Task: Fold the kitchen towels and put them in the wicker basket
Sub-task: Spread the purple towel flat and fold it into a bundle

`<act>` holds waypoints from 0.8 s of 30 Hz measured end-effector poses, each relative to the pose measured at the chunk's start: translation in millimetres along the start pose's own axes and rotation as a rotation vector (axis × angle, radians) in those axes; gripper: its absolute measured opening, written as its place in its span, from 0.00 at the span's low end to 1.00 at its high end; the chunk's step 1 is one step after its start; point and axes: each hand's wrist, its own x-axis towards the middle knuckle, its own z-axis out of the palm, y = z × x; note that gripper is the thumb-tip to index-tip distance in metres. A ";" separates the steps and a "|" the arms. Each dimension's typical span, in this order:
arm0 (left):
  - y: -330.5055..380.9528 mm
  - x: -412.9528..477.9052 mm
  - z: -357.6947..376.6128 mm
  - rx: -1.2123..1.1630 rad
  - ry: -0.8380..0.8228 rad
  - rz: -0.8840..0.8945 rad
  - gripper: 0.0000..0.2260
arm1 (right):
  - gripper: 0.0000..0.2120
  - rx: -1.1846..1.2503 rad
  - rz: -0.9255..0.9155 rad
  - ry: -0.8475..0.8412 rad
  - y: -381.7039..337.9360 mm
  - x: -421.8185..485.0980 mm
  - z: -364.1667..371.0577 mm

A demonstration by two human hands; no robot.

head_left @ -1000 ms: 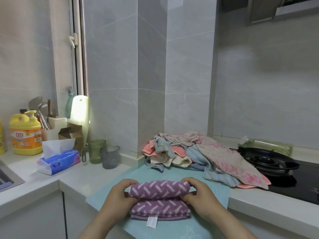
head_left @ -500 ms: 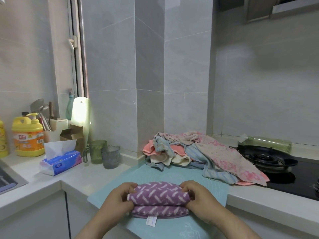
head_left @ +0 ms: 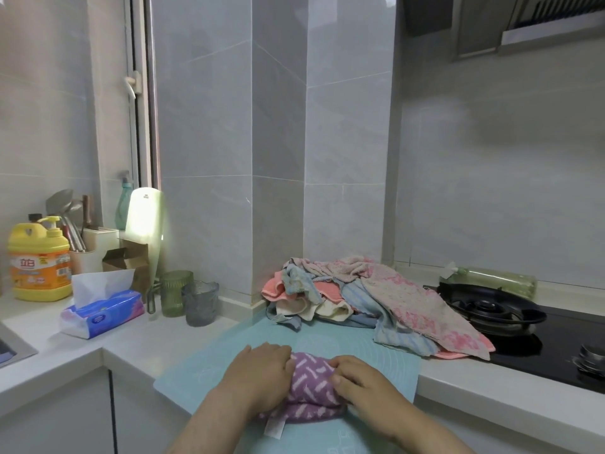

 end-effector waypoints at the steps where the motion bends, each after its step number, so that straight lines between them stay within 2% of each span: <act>1: -1.6 -2.4 4.8 -0.001 0.002 -0.014 0.17 | 0.10 0.021 0.044 0.031 -4.3 3.3 -1.5; 3: -2.9 -7.4 10.3 0.027 0.018 -0.024 0.19 | 0.11 -0.012 0.104 0.105 -17.1 13.6 -3.6; 6: 0.4 -12.3 13.7 0.069 0.040 -0.026 0.23 | 0.14 -0.175 0.067 0.213 -42.0 33.6 2.3; 9: -0.5 -15.5 15.4 0.080 0.052 -0.027 0.37 | 0.16 -0.292 0.070 0.155 -52.5 52.1 20.4; 14: -1.8 -20.5 17.6 -0.080 0.043 -0.072 0.24 | 0.19 -0.238 0.098 0.079 -35.1 50.2 33.6; 19: -11.1 -14.1 22.0 -0.247 0.043 -0.105 0.23 | 0.19 -0.301 0.018 0.064 -30.3 44.4 37.0; 24: -12.6 -11.0 24.1 -0.162 0.018 -0.070 0.24 | 0.19 -0.342 -0.009 0.083 -20.9 45.0 41.7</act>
